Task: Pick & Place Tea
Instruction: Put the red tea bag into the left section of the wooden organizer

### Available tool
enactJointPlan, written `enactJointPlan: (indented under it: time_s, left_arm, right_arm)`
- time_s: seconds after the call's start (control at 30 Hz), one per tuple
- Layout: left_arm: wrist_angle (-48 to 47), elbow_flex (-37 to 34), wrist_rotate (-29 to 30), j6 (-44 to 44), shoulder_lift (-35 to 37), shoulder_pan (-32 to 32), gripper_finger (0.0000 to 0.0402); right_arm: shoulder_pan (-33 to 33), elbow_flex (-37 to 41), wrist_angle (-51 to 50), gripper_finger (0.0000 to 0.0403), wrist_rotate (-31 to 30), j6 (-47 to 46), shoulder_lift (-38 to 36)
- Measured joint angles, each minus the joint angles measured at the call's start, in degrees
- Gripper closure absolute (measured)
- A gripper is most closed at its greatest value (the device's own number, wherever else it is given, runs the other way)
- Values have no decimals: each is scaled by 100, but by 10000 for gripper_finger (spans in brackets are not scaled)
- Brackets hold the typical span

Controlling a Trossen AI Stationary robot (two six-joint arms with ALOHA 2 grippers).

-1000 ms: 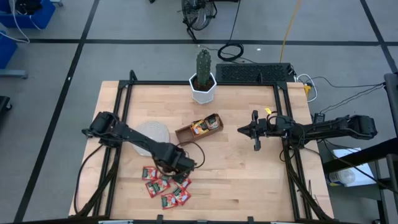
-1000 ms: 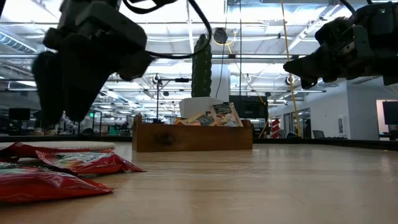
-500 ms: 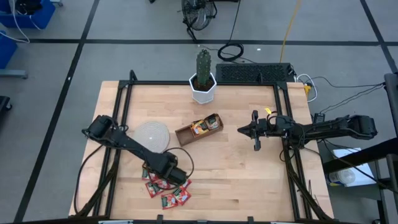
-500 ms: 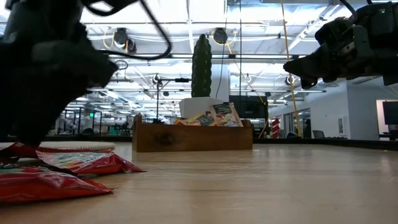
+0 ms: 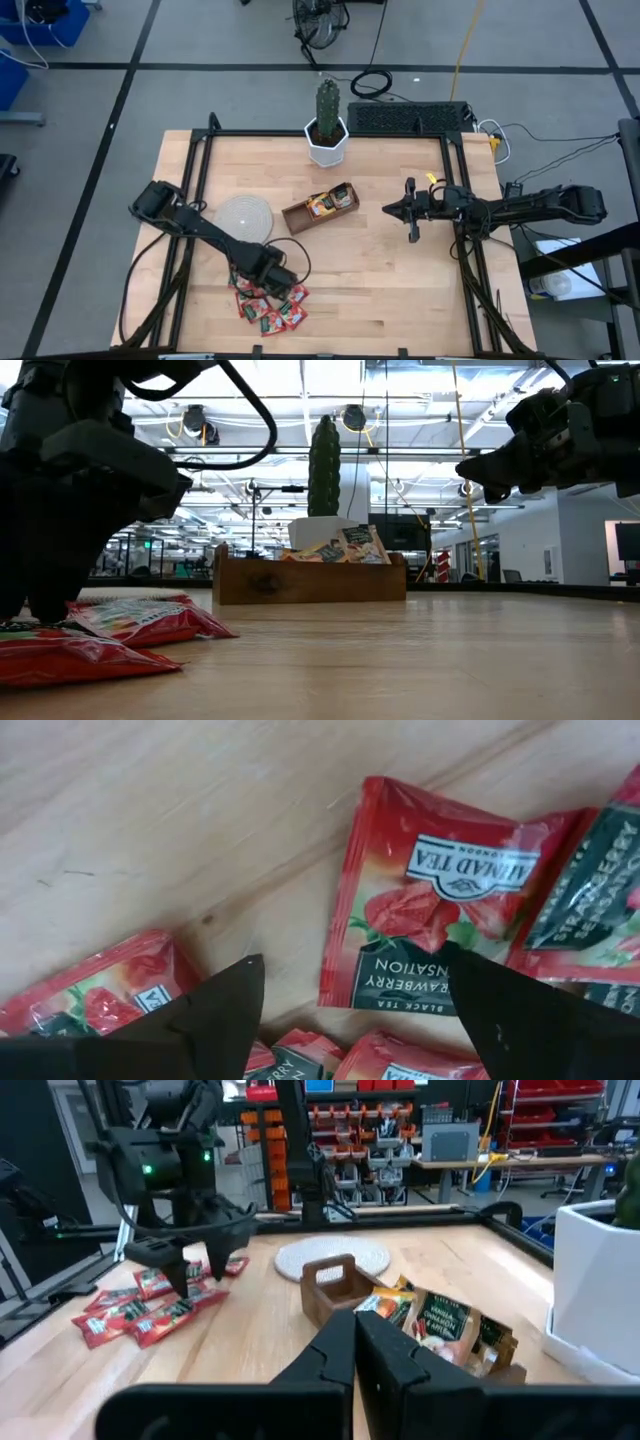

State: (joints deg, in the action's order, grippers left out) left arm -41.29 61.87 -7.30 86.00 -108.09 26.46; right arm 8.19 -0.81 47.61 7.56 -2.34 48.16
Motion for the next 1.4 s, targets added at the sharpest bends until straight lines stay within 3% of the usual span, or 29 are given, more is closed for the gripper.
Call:
enactJointPlan:
  time_s: [0.2,0.4,0.7,1.23,1.4]
  left_arm:
    - [-305,117,-58,-818,184,-148,89]
    - [-450,283,810,-831,846,-184,109]
    - [13,287,1003,-1143,655,-33,127]
    - [-199,-110,868,385,654,-167,111]
    - [284,-363,887,560,658,-104,113]
  right_arm:
    - [2,1,18,403,-1,1,13]
    - [1,-1,14,403,-1,0,17]
    - [0,1,40,403,-1,1,15]
    - [2,0,18,403,-1,0,17]
    - [1,-1,16,403,-1,0,17]
